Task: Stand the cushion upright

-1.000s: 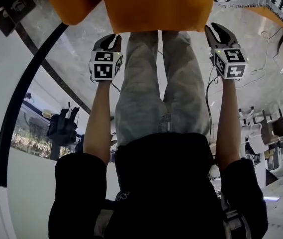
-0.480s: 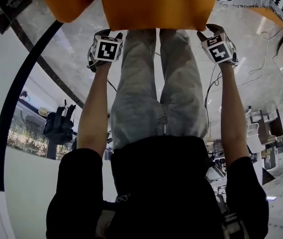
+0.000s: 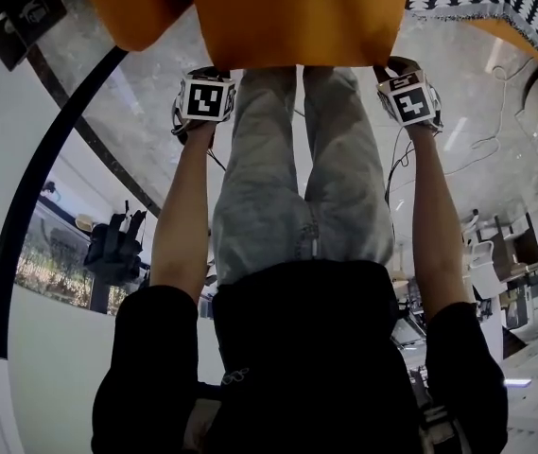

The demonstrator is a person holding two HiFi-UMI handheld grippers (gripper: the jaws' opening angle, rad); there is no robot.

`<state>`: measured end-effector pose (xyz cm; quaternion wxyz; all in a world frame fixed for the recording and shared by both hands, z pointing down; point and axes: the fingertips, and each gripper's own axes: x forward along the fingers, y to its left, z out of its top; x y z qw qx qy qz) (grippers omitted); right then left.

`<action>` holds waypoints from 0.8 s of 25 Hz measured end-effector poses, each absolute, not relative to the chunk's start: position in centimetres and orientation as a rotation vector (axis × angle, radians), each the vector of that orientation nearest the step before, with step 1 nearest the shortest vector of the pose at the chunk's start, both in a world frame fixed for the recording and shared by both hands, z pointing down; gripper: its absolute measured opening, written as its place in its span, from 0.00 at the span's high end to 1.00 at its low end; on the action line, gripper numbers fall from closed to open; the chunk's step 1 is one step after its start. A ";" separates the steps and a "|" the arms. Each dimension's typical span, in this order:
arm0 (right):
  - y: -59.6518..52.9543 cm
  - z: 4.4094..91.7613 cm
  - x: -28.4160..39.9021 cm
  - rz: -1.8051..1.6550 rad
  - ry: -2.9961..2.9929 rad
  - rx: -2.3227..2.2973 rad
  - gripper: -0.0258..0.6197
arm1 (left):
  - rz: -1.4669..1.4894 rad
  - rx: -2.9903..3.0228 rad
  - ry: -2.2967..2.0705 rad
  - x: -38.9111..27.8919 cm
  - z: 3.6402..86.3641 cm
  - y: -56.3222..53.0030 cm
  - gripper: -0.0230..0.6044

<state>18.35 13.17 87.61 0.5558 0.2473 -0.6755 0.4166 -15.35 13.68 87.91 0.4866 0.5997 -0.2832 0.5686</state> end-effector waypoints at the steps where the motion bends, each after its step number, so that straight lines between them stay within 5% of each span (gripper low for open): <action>1: 13.0 87.1 18.2 0.996 -1.596 0.606 0.87 | 1.378 1.466 -0.690 -15.4 87.4 13.6 0.90; 20: 8.8 71.1 18.6 1.075 -1.658 0.807 0.91 | 1.144 1.582 -0.831 -14.7 69.4 8.3 0.92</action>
